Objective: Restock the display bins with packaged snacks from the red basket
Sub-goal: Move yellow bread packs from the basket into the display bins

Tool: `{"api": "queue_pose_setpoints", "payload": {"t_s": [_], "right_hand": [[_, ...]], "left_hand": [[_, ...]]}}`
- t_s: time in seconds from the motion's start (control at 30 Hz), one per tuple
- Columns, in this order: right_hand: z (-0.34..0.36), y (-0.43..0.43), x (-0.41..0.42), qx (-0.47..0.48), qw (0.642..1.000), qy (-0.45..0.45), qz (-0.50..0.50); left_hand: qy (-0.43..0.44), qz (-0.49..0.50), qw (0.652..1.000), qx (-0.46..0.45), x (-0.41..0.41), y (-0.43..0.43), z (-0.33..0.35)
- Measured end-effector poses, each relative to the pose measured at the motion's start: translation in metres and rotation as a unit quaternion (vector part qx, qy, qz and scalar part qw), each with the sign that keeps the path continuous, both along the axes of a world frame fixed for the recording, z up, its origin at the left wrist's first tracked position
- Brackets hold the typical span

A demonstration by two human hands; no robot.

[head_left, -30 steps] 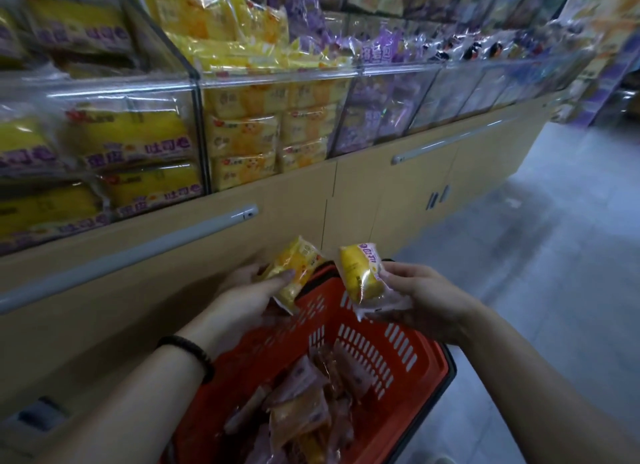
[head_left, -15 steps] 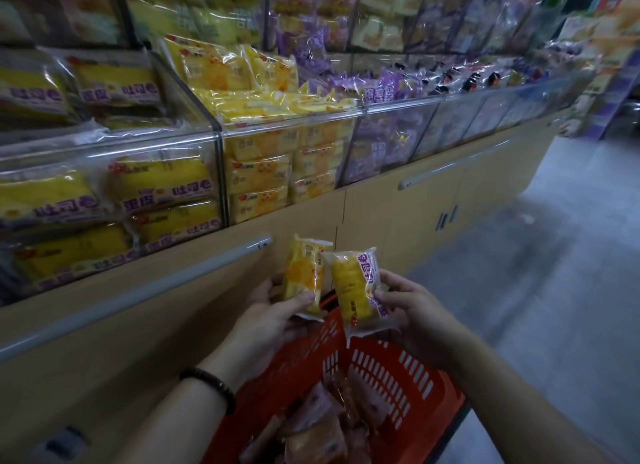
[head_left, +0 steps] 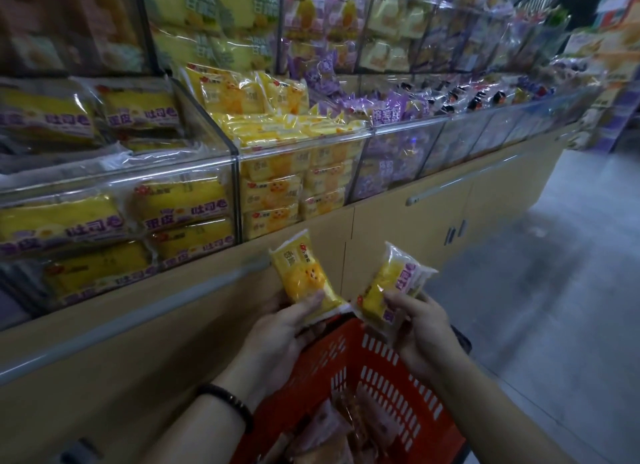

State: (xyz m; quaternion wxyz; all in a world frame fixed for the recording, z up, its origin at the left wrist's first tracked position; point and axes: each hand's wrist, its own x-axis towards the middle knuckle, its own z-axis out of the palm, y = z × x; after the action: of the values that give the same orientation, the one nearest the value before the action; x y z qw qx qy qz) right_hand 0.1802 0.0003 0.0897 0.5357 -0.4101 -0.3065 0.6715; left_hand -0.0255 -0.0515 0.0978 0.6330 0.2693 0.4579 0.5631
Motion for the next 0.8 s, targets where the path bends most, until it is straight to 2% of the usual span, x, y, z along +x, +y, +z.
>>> {"api": "queue_pose_setpoints", "payload": {"t_s": [0.13,0.27,0.33,0.4,0.43,0.5,0.57,0.63,0.67,0.77,0.8], "right_hand": [[-0.004,-0.017,-0.022,-0.012,0.999,-0.033,0.029],[0.001,-0.027,-0.038,0.002,0.987,-0.039,0.156],[0.009,-0.021,-0.036,0.000,0.991,-0.033,0.132],[0.018,-0.015,-0.029,0.038,0.991,-0.125,0.021],[0.024,-0.015,-0.025,0.101,0.969,-0.223,-0.026],[0.036,-0.019,-0.017,0.239,0.895,-0.377,-0.005],[0.041,-0.024,-0.020,0.292,0.840,-0.454,0.061],[0.045,-0.028,-0.026,0.340,0.798,-0.496,0.052],[0.049,-0.033,-0.029,0.360,0.798,-0.482,0.039],[0.072,-0.044,-0.036,0.370,0.861,-0.348,0.013],[0.081,-0.046,-0.035,0.369,0.870,-0.327,-0.007]], "left_hand": [[-0.011,-0.062,0.998,0.012,0.008,-0.006,0.005],[-0.003,-0.020,1.000,0.005,0.013,-0.001,-0.003],[0.009,0.025,1.000,0.003,0.013,0.001,-0.002],[0.081,0.056,0.995,0.033,0.015,-0.002,0.002],[0.145,0.069,0.985,0.058,0.015,-0.003,0.004],[0.250,0.077,0.960,0.099,0.017,-0.006,0.005],[0.296,0.068,0.943,0.134,0.020,-0.011,0.009],[0.299,0.051,0.939,0.161,0.021,-0.016,0.017],[0.300,0.046,0.937,0.175,0.020,-0.020,0.022],[0.305,0.042,0.932,0.192,0.011,-0.032,0.040],[0.304,0.041,0.932,0.193,0.006,-0.037,0.047]]}}
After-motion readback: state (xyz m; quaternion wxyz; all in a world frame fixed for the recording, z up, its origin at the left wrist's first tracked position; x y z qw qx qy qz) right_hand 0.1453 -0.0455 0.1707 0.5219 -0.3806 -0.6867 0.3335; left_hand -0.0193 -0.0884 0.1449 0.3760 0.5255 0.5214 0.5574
